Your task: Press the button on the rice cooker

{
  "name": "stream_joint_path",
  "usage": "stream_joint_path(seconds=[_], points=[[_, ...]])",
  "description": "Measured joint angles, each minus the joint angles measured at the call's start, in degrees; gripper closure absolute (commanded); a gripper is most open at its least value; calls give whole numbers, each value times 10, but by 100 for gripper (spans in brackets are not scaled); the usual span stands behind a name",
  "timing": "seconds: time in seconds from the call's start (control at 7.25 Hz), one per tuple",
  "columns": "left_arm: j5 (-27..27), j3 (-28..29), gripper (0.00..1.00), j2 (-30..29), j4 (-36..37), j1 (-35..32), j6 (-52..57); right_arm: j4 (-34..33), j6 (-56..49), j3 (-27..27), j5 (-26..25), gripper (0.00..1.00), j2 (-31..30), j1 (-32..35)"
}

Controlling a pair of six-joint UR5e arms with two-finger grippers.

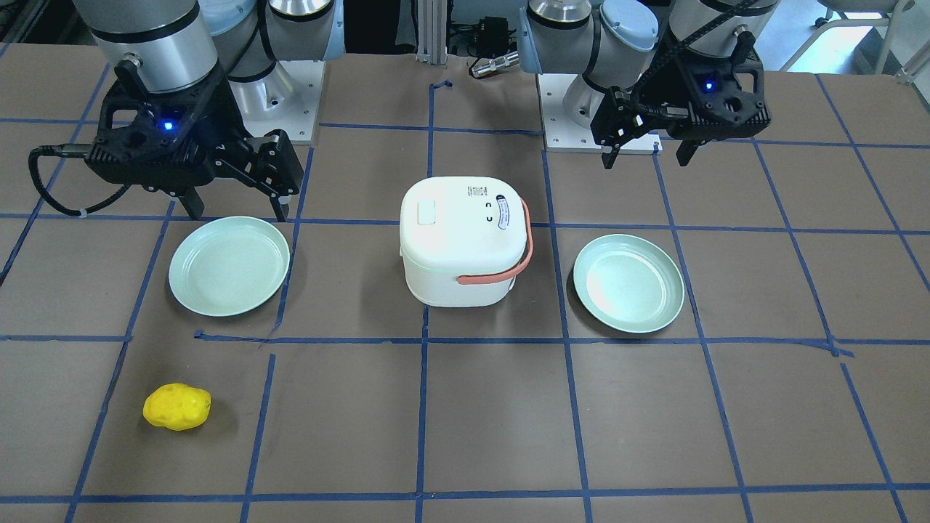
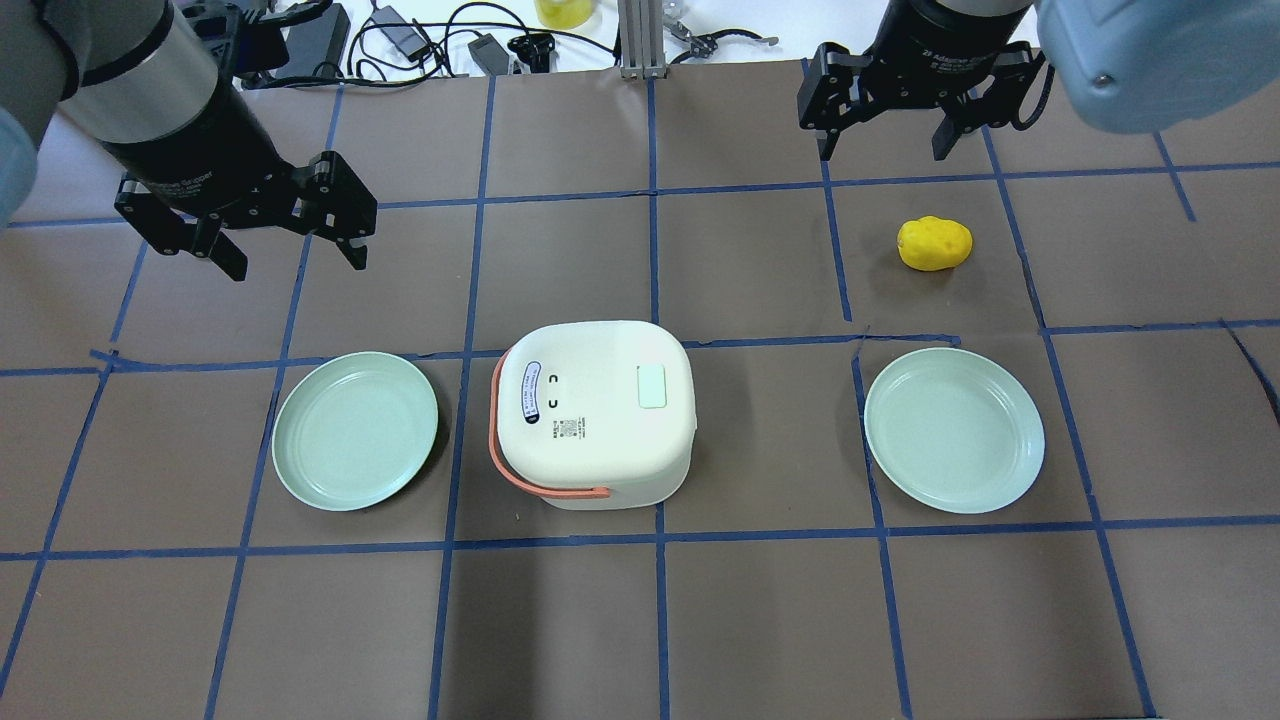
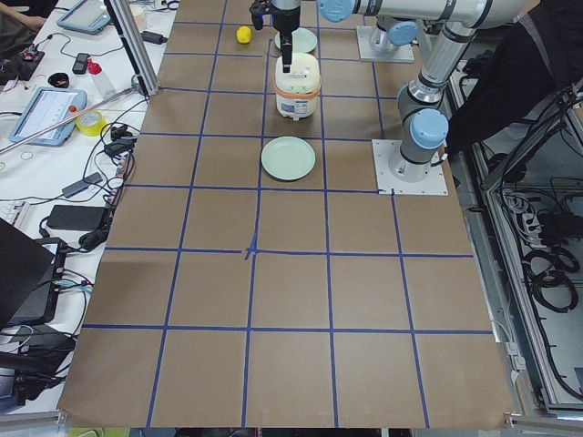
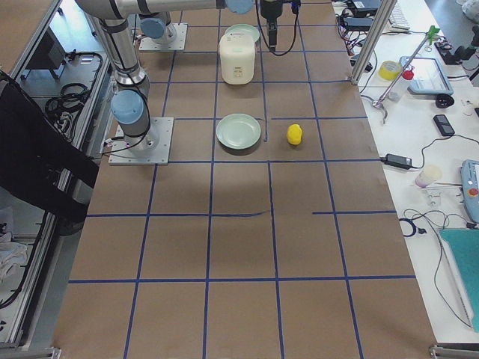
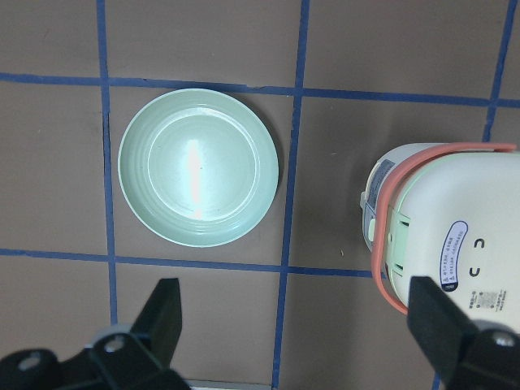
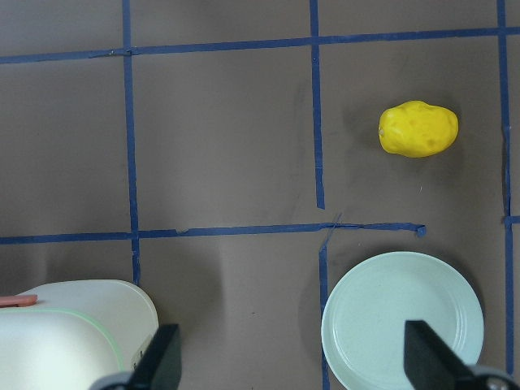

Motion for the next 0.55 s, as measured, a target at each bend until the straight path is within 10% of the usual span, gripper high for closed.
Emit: stream_joint_path(seconds=[0.41,0.55], points=[[0,0,0,0,0,0,0,1,0,1,4,63,0,3],[0,0,0,0,0,0,0,1,2,2,16,67,0,5]])
